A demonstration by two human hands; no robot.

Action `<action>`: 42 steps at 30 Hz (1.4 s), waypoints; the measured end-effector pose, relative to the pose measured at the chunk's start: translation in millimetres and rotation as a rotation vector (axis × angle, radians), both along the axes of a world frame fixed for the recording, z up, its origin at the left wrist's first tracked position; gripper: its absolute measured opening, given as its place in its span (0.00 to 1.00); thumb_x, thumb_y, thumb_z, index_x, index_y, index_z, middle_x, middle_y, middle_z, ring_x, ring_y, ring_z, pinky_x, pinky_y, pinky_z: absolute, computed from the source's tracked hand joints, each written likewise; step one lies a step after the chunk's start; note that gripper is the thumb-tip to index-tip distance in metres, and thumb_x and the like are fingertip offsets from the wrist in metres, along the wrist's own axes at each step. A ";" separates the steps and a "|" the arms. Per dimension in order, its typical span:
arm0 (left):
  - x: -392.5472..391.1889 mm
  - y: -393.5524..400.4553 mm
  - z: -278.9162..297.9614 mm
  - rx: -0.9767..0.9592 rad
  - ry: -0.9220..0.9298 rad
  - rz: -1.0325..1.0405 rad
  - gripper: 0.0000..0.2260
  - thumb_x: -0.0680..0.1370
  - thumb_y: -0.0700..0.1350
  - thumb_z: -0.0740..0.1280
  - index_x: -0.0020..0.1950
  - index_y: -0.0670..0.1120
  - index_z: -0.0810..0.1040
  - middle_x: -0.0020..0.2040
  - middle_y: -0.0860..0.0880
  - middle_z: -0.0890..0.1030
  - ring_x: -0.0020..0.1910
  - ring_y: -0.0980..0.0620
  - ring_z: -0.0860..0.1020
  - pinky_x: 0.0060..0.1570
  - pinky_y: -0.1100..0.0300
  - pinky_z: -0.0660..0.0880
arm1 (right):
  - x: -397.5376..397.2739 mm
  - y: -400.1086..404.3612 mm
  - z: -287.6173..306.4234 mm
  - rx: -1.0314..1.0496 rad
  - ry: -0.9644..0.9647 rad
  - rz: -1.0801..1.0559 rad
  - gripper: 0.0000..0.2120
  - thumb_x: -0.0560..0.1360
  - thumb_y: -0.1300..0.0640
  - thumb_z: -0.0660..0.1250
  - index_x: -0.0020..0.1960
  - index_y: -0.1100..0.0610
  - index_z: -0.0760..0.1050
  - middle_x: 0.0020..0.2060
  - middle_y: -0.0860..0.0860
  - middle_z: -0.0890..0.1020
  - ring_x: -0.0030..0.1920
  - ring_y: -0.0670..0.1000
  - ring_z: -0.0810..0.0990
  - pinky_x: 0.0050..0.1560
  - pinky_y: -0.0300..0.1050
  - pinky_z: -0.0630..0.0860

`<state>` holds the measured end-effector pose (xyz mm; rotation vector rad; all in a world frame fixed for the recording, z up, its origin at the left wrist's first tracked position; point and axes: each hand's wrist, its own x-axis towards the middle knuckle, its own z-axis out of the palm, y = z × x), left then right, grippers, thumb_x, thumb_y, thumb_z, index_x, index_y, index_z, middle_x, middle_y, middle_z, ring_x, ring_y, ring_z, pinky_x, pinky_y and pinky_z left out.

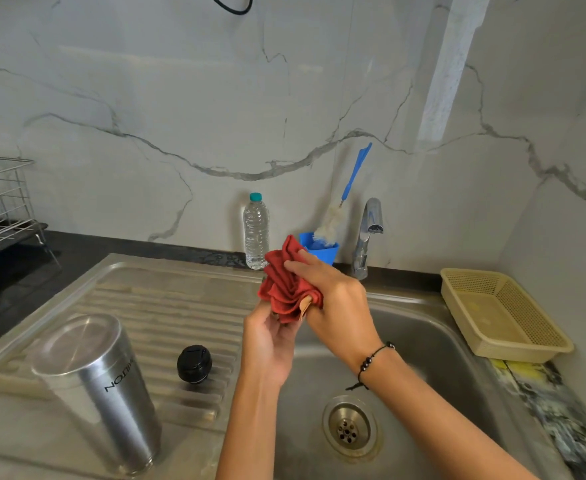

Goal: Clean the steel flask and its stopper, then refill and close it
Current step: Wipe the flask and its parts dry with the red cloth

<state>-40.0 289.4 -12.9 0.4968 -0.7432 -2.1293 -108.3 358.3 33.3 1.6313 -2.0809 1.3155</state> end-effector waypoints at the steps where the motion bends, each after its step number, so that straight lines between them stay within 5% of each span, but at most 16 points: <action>1: 0.8 0.3 -0.2 0.008 0.022 -0.008 0.11 0.79 0.39 0.58 0.51 0.40 0.80 0.44 0.44 0.84 0.43 0.51 0.82 0.41 0.63 0.80 | -0.8 -0.2 1.4 -0.004 -0.021 -0.008 0.23 0.66 0.60 0.59 0.58 0.55 0.79 0.62 0.52 0.77 0.62 0.48 0.76 0.59 0.36 0.71; 4: 0.9 2.6 1.0 0.036 0.104 -0.029 0.14 0.76 0.47 0.60 0.55 0.40 0.79 0.49 0.43 0.84 0.46 0.49 0.82 0.42 0.59 0.81 | -6.3 -1.3 9.4 0.013 -0.119 -0.040 0.23 0.65 0.68 0.62 0.58 0.54 0.80 0.57 0.52 0.81 0.56 0.51 0.80 0.57 0.32 0.70; 9: -1.3 6.1 -1.4 0.061 0.163 -0.071 0.20 0.73 0.50 0.62 0.58 0.39 0.77 0.50 0.39 0.82 0.49 0.44 0.80 0.54 0.50 0.76 | -18.7 -4.2 11.3 0.071 -0.325 -0.088 0.23 0.69 0.70 0.59 0.55 0.51 0.81 0.42 0.54 0.85 0.46 0.55 0.81 0.52 0.50 0.77; 13: -3.4 4.5 -3.3 0.070 0.080 -0.084 0.20 0.72 0.51 0.63 0.57 0.38 0.77 0.51 0.37 0.79 0.50 0.43 0.77 0.58 0.48 0.72 | -25.8 -0.8 5.6 0.077 -0.337 -0.123 0.21 0.71 0.69 0.60 0.56 0.51 0.81 0.44 0.52 0.85 0.47 0.53 0.81 0.52 0.50 0.77; 18: -6.3 3.1 1.1 -0.055 -0.088 -0.065 0.15 0.80 0.48 0.58 0.57 0.40 0.77 0.50 0.39 0.81 0.48 0.45 0.79 0.55 0.52 0.75 | -24.8 0.9 4.6 0.053 -0.346 -0.155 0.21 0.72 0.68 0.60 0.59 0.51 0.79 0.48 0.52 0.84 0.51 0.50 0.81 0.54 0.34 0.73; 22: -4.1 4.7 8.2 -0.128 -0.102 -0.062 0.23 0.73 0.50 0.63 0.64 0.38 0.74 0.57 0.40 0.81 0.54 0.49 0.81 0.57 0.57 0.77 | -20.2 0.3 10.8 0.049 -0.315 -0.106 0.24 0.70 0.71 0.60 0.58 0.52 0.79 0.47 0.51 0.85 0.47 0.46 0.81 0.54 0.37 0.75; 25: -2.3 2.3 7.7 -0.049 -0.016 -0.024 0.25 0.72 0.46 0.65 0.65 0.34 0.72 0.60 0.37 0.79 0.57 0.45 0.79 0.57 0.55 0.78 | -20.4 0.4 18.8 -0.054 -0.459 -0.090 0.22 0.71 0.72 0.58 0.55 0.52 0.81 0.44 0.43 0.83 0.47 0.39 0.79 0.53 0.29 0.73; 28: -1.2 0.8 5.6 -0.014 -0.004 -0.009 0.21 0.72 0.45 0.65 0.62 0.36 0.75 0.53 0.40 0.82 0.52 0.47 0.81 0.50 0.58 0.80 | -10.7 5.1 18.8 -0.051 -0.389 -0.050 0.24 0.69 0.73 0.58 0.56 0.52 0.81 0.47 0.42 0.82 0.48 0.35 0.77 0.51 0.22 0.69; 30: -0.5 -0.2 3.4 -0.017 -0.003 -0.005 0.19 0.71 0.45 0.64 0.59 0.38 0.77 0.48 0.43 0.83 0.47 0.50 0.82 0.43 0.60 0.81 | -5.2 6.3 11.3 -0.006 -0.281 -0.020 0.26 0.67 0.74 0.60 0.57 0.53 0.80 0.52 0.47 0.83 0.49 0.41 0.80 0.52 0.24 0.70; 34: 3.5 1.2 -1.0 0.044 0.027 -0.023 0.24 0.73 0.50 0.62 0.63 0.37 0.75 0.57 0.37 0.80 0.54 0.43 0.79 0.54 0.52 0.76 | -10.8 3.1 2.3 -0.002 -0.342 -0.029 0.26 0.68 0.73 0.60 0.58 0.50 0.79 0.45 0.49 0.85 0.37 0.44 0.80 0.41 0.30 0.74; 42: -0.6 -1.5 -11.8 -0.020 0.038 -0.175 0.33 0.61 0.54 0.77 0.63 0.41 0.76 0.63 0.35 0.77 0.61 0.35 0.76 0.63 0.40 0.69 | -30.5 3.4 9.0 0.042 -0.531 -0.050 0.21 0.71 0.72 0.59 0.54 0.53 0.82 0.47 0.49 0.85 0.42 0.36 0.77 0.46 0.24 0.71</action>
